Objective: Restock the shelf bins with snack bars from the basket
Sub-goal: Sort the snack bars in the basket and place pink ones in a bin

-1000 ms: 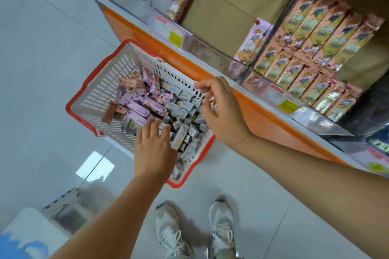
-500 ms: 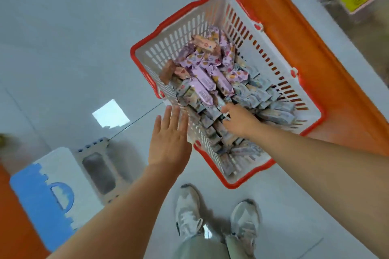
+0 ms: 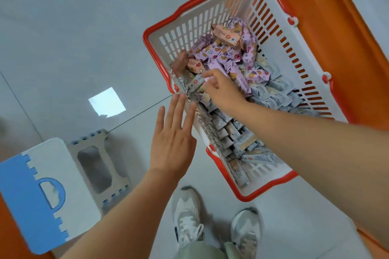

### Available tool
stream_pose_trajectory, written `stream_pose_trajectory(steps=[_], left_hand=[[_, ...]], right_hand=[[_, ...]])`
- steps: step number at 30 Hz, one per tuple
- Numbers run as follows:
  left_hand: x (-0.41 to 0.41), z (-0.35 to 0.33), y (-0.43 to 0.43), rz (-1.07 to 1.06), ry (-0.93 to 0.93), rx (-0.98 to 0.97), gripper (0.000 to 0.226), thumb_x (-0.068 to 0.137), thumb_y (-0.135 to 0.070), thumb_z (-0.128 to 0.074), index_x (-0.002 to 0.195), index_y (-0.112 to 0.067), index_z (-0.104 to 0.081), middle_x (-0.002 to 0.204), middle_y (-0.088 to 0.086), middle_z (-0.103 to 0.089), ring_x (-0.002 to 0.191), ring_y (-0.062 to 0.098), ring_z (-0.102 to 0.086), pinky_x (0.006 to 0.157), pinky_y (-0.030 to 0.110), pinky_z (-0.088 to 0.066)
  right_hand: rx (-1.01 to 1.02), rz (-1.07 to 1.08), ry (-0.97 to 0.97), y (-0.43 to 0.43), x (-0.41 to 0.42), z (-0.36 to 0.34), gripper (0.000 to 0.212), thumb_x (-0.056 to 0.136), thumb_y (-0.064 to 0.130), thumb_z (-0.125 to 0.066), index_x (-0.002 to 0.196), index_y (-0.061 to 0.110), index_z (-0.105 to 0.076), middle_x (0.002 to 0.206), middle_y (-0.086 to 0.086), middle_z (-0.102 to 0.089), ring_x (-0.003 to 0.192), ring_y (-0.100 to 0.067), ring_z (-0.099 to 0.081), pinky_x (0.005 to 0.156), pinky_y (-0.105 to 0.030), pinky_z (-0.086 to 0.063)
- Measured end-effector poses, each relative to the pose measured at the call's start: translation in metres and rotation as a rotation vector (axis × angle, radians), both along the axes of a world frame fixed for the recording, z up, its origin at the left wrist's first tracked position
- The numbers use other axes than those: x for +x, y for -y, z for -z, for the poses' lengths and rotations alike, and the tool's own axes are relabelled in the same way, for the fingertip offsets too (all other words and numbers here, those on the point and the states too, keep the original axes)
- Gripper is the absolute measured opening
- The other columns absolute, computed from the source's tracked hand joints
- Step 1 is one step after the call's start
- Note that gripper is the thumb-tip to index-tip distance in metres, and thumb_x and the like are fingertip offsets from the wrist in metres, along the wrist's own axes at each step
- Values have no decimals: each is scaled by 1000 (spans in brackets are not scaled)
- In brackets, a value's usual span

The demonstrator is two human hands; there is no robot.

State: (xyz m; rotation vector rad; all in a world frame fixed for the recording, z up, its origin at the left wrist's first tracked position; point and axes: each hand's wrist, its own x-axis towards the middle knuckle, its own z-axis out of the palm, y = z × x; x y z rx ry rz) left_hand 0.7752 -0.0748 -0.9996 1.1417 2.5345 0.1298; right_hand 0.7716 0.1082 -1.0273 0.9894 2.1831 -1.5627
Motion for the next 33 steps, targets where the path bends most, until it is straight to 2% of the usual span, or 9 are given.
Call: stream_pose_trajectory(steps=[4, 7, 9, 13, 19, 22, 26, 29, 33], left_hand=[[-4, 7, 7, 46, 2, 39, 77, 84, -12, -43, 155, -15, -13, 162, 14, -3, 150, 28, 5, 119, 48, -4], [-9, 11, 13, 80, -11, 61, 79, 83, -10, -51, 155, -16, -18, 162, 14, -6, 150, 27, 4, 119, 48, -5], [-13, 14, 15, 93, -23, 76, 82, 81, -7, -59, 154, -16, -22, 161, 14, -12, 149, 27, -2, 118, 48, -6], [-13, 17, 16, 94, -34, 85, 81, 80, -6, -61, 153, -16, -26, 160, 14, -16, 149, 28, -9, 120, 50, -11], [-12, 13, 14, 91, -42, 37, 82, 80, -6, -61, 153, -17, -25, 160, 13, -16, 149, 28, -8, 121, 48, -11], [-13, 6, 12, 89, -23, -39, 83, 81, -5, -59, 154, -19, -23, 160, 12, -13, 149, 28, -7, 119, 46, -9], [-14, -19, -2, 58, 93, -150, 76, 94, -10, -40, 154, -25, 4, 161, 6, 15, 147, 23, 21, 120, 41, 10], [-12, -54, -24, -272, 286, 44, 64, 96, -12, -40, 154, -23, -16, 162, 2, -12, 149, 20, -8, 121, 35, -11], [-6, -93, -71, -884, 626, 421, 42, 101, -26, -43, 143, -22, -41, 144, -1, -47, 126, 16, -47, 102, 29, -36]], right_hand=[[-292, 136, 65, 10, -52, 2, 45, 104, 45, -29, 142, 23, -37, 133, -2, -48, 125, -23, -49, 107, -43, -40], [-438, 227, 148, 13, -77, 18, 61, 100, 60, -20, 147, 26, -35, 147, -5, -40, 133, -25, -42, 107, -40, -39], [-513, 256, 173, 15, -88, 31, 67, 96, 68, -19, 143, 27, -43, 142, -7, -47, 126, -24, -48, 101, -38, -44], [-529, 344, 170, 24, -99, 38, 46, 99, 58, -33, 88, 18, -54, 71, 2, -53, 58, -12, -46, 47, -23, -39], [-199, 457, 32, 21, -70, 29, 20, 92, 38, -63, 93, 22, -50, 96, -2, -61, 85, -24, -61, 79, -39, -53], [-255, 392, 77, 14, -41, 7, 21, 100, 31, -52, 108, 17, -40, 94, -8, -58, 72, -18, -56, 78, -36, -54], [-429, 417, 74, 1, -1, -25, 21, 102, 29, -47, 117, 14, -41, 90, -13, -63, 66, -18, -59, 79, -36, -54], [-562, 504, 31, -7, 26, -54, 24, 105, 29, -41, 126, 21, -47, 93, -15, -68, 70, -17, -61, 73, -29, -54], [-617, 624, 30, -17, 63, -88, 27, 101, 31, -48, 118, 12, -58, 84, -10, -67, 64, -14, -60, 68, -29, -53]])
